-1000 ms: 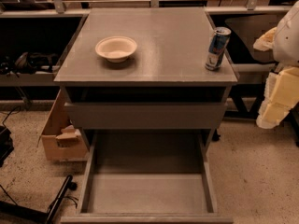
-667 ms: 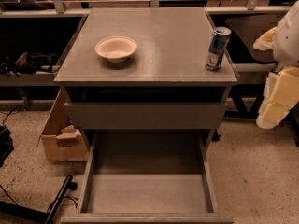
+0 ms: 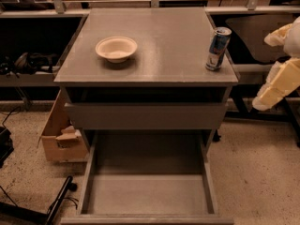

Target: Place redbull can into middle drawer

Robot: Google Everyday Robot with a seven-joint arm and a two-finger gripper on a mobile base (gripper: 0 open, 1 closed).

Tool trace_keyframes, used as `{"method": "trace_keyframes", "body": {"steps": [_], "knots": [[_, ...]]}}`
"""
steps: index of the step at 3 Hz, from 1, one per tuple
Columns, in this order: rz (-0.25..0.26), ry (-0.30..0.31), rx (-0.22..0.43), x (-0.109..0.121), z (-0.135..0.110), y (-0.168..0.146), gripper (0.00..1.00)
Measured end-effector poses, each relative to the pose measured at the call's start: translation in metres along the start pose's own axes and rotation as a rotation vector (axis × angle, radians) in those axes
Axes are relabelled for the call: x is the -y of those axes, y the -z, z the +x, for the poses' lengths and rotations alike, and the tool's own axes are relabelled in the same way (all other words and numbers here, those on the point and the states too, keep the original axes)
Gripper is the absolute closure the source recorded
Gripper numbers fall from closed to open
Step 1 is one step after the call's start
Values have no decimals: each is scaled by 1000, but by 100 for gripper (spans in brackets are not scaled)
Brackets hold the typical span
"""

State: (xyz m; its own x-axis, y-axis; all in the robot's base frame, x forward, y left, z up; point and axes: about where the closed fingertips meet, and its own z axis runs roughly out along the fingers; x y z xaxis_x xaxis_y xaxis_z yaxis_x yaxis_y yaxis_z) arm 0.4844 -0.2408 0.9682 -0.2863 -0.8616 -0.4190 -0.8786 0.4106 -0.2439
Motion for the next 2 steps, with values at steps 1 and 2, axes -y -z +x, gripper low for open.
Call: {"method": "trace_keyframes", "body": {"steps": [1, 2], "knots": [[56, -103, 144, 30, 7, -6, 0], [131, -178, 269, 52, 16, -6, 0]]}}
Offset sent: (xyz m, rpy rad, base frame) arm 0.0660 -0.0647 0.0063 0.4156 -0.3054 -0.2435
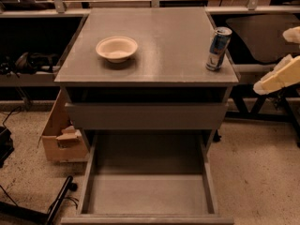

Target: Place redbull can into middle drawer

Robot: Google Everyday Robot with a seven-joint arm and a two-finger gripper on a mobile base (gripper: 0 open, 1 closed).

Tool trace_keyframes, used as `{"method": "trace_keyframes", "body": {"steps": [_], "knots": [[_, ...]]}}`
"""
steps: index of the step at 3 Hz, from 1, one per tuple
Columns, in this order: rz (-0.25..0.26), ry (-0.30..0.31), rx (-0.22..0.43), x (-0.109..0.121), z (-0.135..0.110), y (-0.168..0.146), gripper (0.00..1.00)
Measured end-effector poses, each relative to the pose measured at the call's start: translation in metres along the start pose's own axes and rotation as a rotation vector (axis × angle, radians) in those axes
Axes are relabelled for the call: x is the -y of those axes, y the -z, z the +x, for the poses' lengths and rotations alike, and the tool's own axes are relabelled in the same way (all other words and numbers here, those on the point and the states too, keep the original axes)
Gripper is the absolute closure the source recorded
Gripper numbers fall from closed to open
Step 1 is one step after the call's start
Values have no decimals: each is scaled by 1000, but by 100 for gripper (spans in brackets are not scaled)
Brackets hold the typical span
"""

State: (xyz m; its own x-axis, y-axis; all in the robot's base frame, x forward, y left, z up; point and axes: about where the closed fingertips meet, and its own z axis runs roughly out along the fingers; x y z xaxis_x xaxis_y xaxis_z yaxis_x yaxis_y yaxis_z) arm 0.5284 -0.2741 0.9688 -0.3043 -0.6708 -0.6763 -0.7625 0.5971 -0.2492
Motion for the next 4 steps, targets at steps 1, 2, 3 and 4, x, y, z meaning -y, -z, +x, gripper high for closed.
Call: {"method": "trace_keyframes", "body": {"steps": [1, 2, 3, 4], "knots": [[64, -73, 139, 17, 15, -13, 0], [108, -130, 275, 40, 25, -33, 0], [115, -159, 393, 63, 27, -59, 0], [94, -174, 476, 85, 23, -83, 0]]}}
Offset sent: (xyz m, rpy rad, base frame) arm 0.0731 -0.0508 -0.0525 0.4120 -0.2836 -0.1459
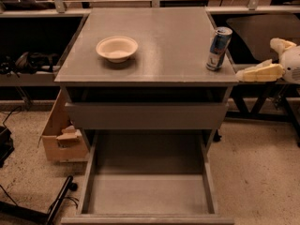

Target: Place redbull can into middle drawer

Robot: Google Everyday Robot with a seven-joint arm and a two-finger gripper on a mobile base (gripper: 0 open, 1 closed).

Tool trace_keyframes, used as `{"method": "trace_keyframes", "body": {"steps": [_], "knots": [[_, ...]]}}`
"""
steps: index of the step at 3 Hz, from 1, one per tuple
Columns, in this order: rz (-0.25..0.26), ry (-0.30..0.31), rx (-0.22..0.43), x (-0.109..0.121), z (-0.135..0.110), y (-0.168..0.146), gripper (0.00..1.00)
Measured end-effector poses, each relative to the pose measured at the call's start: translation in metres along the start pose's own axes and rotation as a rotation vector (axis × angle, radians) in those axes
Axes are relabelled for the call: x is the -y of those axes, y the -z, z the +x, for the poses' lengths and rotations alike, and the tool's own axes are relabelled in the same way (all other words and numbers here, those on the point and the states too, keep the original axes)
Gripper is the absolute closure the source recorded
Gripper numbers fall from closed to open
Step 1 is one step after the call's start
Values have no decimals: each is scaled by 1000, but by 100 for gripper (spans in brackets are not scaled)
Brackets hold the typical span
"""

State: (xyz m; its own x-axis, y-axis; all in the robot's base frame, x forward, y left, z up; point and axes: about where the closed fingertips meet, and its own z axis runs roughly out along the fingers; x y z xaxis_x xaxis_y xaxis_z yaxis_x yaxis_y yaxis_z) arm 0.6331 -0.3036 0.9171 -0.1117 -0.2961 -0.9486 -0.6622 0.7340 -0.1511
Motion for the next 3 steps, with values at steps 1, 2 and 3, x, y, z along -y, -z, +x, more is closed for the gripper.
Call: {"method": "trace_keyframes", "body": {"steps": [1, 2, 3], "knots": [[-36, -10, 56, 13, -2, -26, 0], [-71, 1, 122, 23, -13, -51, 0], [-127, 20, 157, 19, -26, -80, 0]]}}
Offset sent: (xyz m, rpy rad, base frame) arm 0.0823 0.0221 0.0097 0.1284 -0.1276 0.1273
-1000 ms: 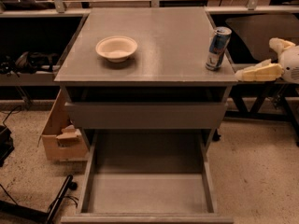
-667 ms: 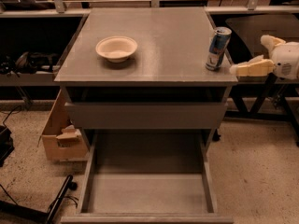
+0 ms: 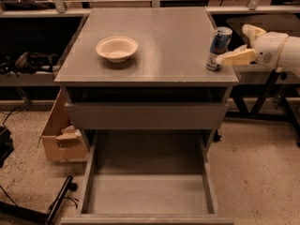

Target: Place redbull can into middle drawer

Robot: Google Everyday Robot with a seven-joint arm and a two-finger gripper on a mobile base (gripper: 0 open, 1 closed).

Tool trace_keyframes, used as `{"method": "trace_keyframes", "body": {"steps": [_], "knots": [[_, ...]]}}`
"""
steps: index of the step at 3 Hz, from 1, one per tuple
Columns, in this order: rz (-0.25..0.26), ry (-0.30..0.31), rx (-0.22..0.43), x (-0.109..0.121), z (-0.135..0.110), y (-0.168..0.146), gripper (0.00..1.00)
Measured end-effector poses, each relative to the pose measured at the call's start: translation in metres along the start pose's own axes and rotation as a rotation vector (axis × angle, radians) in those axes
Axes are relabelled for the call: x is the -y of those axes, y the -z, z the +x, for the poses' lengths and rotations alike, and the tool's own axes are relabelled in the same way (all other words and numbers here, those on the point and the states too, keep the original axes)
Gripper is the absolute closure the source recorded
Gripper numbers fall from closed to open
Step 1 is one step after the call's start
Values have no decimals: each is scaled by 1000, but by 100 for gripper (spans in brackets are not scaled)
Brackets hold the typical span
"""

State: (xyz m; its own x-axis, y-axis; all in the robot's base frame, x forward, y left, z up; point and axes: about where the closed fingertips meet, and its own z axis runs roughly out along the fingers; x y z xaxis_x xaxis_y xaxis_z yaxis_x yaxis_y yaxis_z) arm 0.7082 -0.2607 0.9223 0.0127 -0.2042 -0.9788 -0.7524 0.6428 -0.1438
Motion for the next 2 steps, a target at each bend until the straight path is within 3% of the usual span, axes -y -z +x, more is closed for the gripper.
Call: {"method": "trace_keyframes", "body": {"steps": [2], "knots": [[-101, -40, 23, -4, 0, -48, 41]]}}
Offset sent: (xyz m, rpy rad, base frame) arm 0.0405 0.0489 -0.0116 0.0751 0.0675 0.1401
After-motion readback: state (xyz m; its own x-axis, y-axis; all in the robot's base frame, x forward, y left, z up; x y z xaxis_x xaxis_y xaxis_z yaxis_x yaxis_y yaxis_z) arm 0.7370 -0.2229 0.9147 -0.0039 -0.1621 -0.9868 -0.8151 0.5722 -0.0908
